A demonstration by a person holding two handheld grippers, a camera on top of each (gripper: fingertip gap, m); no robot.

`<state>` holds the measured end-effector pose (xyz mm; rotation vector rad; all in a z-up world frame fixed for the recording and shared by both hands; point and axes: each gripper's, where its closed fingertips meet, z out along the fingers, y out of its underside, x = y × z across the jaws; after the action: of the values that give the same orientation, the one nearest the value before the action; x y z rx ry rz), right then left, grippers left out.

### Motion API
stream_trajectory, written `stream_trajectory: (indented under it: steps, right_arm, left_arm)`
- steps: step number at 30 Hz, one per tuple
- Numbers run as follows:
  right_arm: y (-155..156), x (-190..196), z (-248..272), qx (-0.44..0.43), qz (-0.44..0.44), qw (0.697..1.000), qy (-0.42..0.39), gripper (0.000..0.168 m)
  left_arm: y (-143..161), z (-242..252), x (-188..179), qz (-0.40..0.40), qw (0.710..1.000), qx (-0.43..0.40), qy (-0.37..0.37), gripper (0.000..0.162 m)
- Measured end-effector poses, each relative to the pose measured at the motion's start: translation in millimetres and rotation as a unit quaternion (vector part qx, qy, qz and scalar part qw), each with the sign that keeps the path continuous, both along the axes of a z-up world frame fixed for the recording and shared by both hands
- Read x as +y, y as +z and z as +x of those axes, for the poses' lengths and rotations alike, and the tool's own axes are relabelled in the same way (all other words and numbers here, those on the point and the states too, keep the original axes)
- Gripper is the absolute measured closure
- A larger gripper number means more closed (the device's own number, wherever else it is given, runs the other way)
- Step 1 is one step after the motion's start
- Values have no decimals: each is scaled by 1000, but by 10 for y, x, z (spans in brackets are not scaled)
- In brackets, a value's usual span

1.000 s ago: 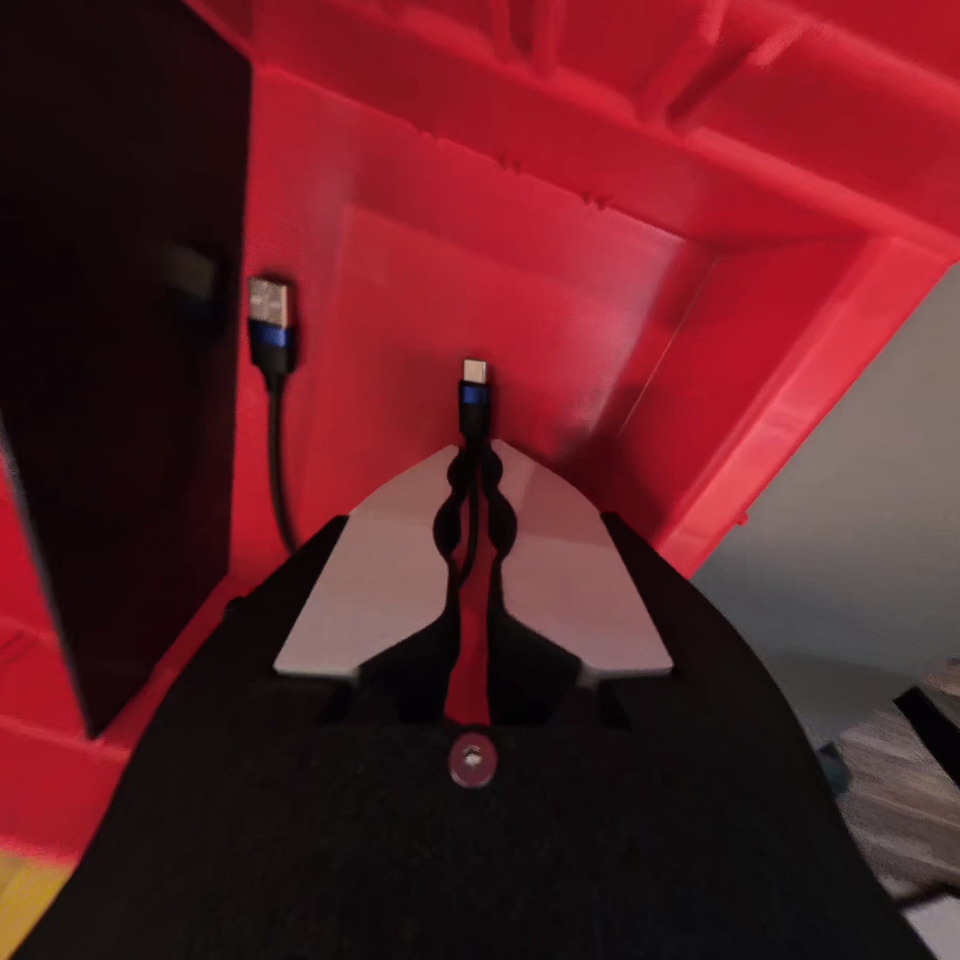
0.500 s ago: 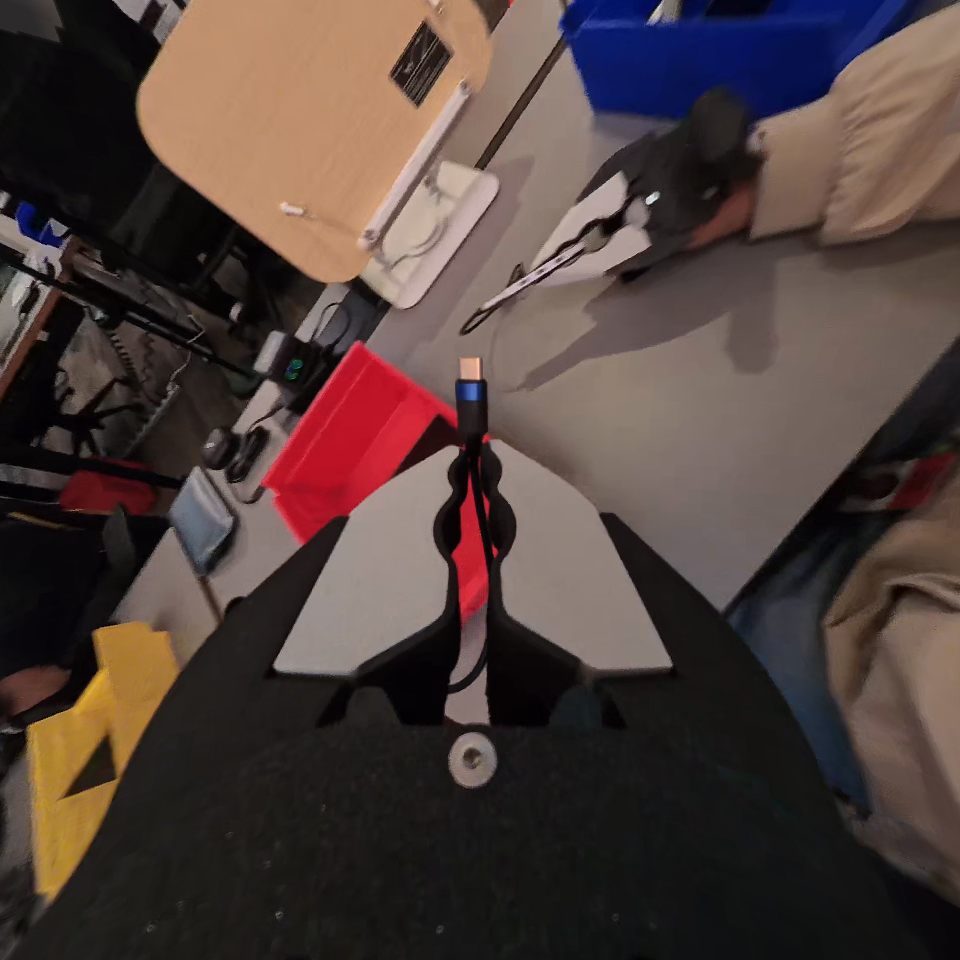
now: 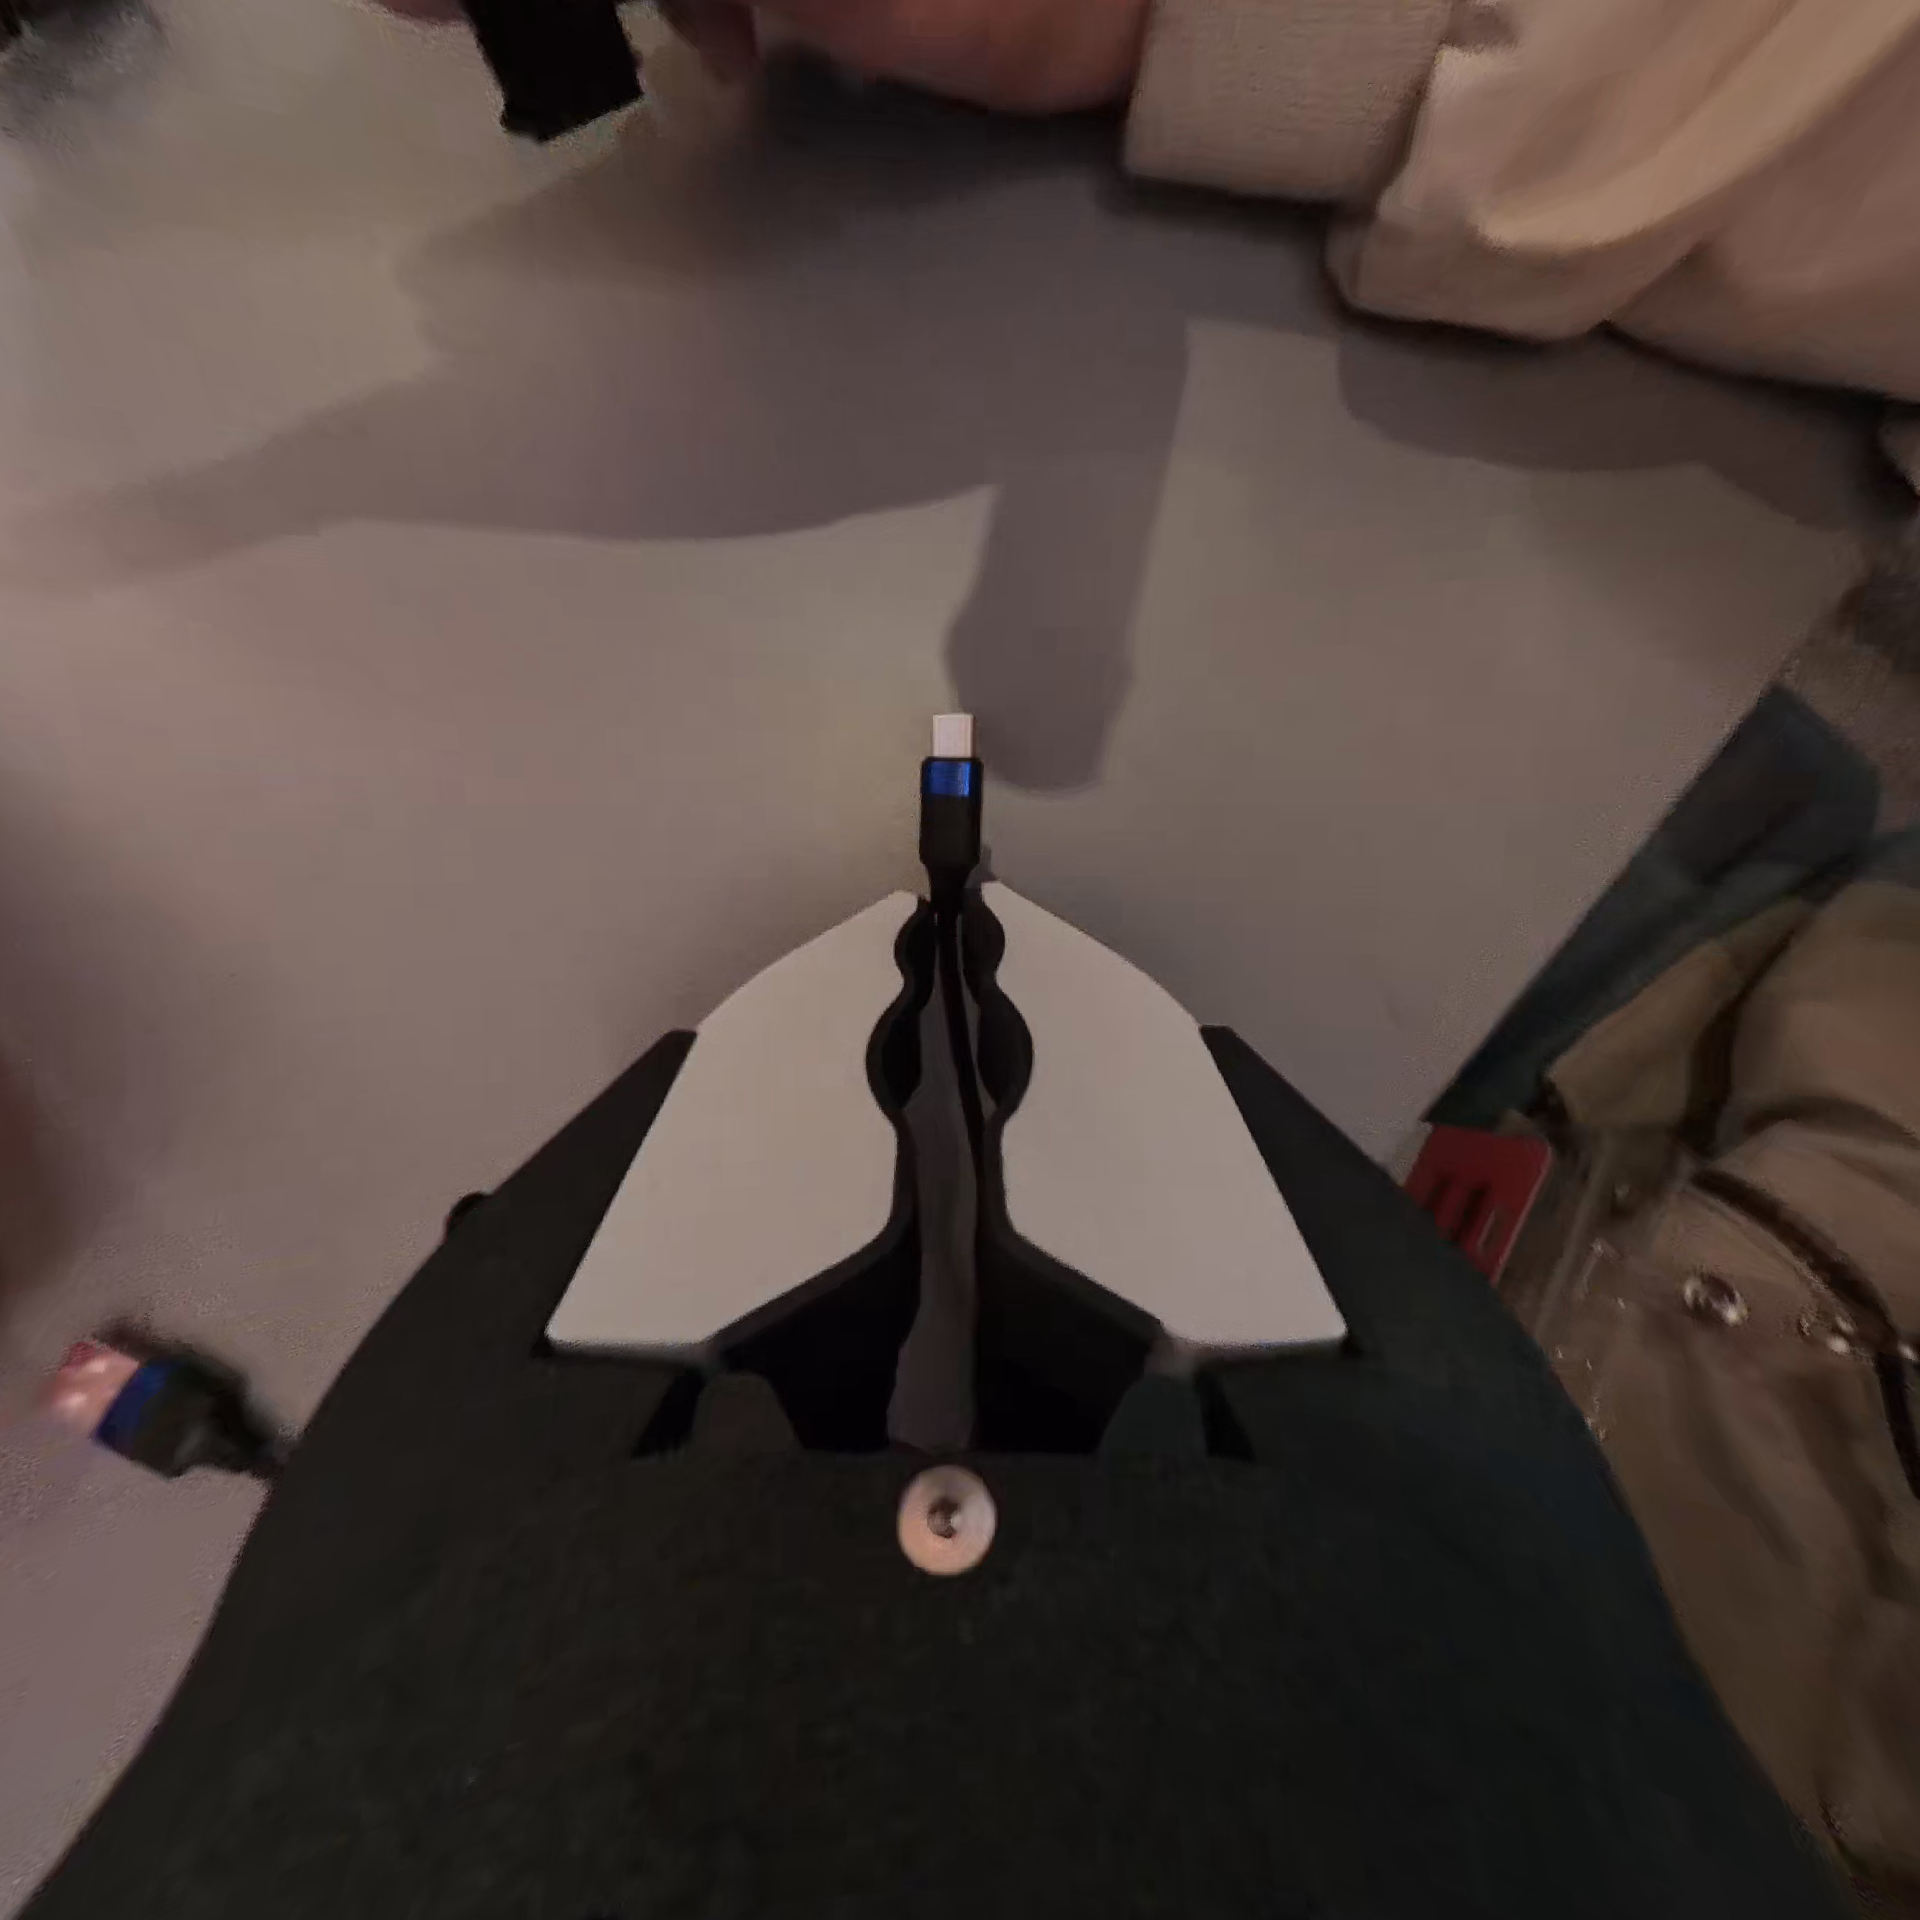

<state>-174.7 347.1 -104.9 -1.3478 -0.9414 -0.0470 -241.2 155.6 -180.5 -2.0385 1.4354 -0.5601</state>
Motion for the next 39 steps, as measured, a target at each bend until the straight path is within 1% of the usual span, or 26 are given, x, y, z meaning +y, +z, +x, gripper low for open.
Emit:
stream_trajectory:
  steps: [2, 4, 5, 7, 11, 13, 15, 19, 21, 22, 26, 28, 31, 33, 34, 35, 39]
  right_arm:
    - [-6, -1, -2, -1, -1, 1000, 0, 161]
    - [-8, 0, -3, 0, -2, 1000, 1, 161]
    - [-10, 2, -2, 0, -3, 1000, 1, 161]
    - [-13, 3, -3, 2, -5, 1000, 2, 161]
    - [-22, 4, -6, 3, -9, 1000, 4, 161]
    - [-31, 9, -8, 2, -11, 1000, 4, 161]
    - [-34, 10, -11, 2, -12, 1000, 4, 161]
    - [-45, 11, -18, 2, -15, 1000, 5, 161]
    - [-46, 12, -20, 3, -16, 1000, 6, 161]
    - [-47, 13, -20, 3, -16, 1000, 6, 161]
    - [-50, 12, -21, 3, -17, 1000, 7, 161]
    - [-54, 10, -26, 2, -17, 1000, 7, 161]
    - [-59, 5, -34, -1, -16, 1000, 9, 161]
    - [-57, -5, -45, -4, -13, 1000, 11, 161]
    - [-54, -16, -54, -6, -10, 1000, 13, 161]
    - [-52, -28, -64, -10, -7, 1000, 16, 161]
    - [-118, -28, -47, -61, 0, 998, 3, 161]
  left_arm:
    - [-46, 48, 49, -15, 1000, -8, 9, 157]
    - [14, 94, 58, -29, 999, -42, 12, 156]
    - [58, 111, 48, -36, 997, -61, 8, 149]
    - [118, 96, 35, -43, 995, -91, 5, 143]
    - [173, -18, 11, -53, 990, -129, -1, 138]
    - [171, -71, 29, -67, 988, -140, 12, 138]
    - [125, -95, 52, -74, 988, -133, 21, 138]
    - [36, -66, 79, -62, 993, -98, 32, 136]
    - [-49, -55, 26, -65, 996, -63, 26, 141]
    - [-89, -63, 35, -58, 997, -46, 36, 144]
    - [-126, -69, 102, -11, 998, -19, 54, 155]
    - [-131, -66, 113, 13, 999, -13, 45, 159]
    - [-131, -37, 66, 16, 1000, -11, 17, 159]
    - [-129, -46, 49, 33, 999, 4, -3, 159]
    - [-90, -49, 57, 44, 999, 7, -8, 159]
    - [21, -27, 65, 55, 998, -5, -17, 160]
    - [743, 64, 285, 105, 993, -45, -24, 160]
